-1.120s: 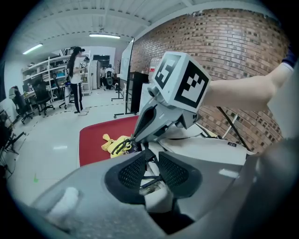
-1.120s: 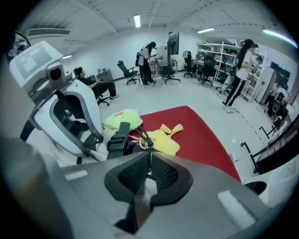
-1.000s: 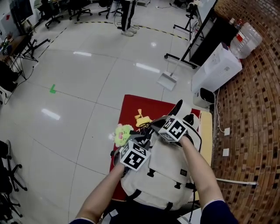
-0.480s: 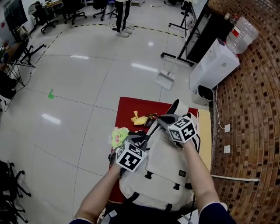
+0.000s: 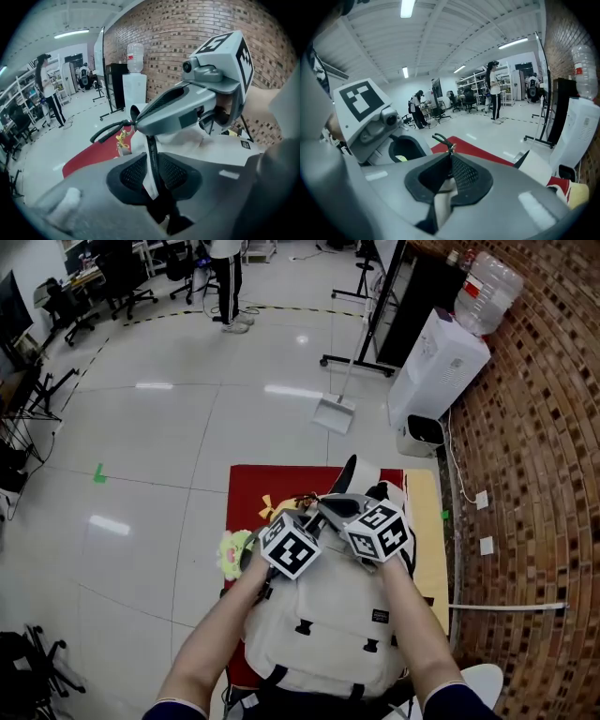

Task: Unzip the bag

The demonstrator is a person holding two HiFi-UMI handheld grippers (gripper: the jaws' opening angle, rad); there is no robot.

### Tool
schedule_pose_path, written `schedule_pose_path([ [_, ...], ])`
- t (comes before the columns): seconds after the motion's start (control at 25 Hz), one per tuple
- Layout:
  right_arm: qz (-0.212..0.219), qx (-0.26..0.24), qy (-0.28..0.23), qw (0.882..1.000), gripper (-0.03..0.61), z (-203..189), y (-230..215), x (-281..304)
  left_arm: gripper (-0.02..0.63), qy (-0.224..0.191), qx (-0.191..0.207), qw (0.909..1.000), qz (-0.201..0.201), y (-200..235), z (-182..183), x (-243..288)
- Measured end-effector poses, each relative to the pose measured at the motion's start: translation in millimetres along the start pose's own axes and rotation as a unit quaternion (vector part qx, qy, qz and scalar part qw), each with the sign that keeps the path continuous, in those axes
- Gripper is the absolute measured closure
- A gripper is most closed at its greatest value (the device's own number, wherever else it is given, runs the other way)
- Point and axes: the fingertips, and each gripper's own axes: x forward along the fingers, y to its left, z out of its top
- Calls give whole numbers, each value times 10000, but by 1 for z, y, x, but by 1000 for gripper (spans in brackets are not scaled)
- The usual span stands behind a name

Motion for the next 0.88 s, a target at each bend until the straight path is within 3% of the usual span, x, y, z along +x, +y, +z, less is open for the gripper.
schedule_pose_path([
  [0.08, -130, 106, -82, 9998, 555, 0, -8, -3, 574, -15, -152, 9999, -39, 2, -3, 3],
  [0.4, -879, 948, -707, 9891, 555, 0, -64, -37, 580, -48, -143, 9999, 33, 3, 0, -2],
  [0.88, -1447, 2372, -1340, 9512, 554, -37, -101, -83, 580, -77, -104, 9999, 85, 11, 0, -20],
])
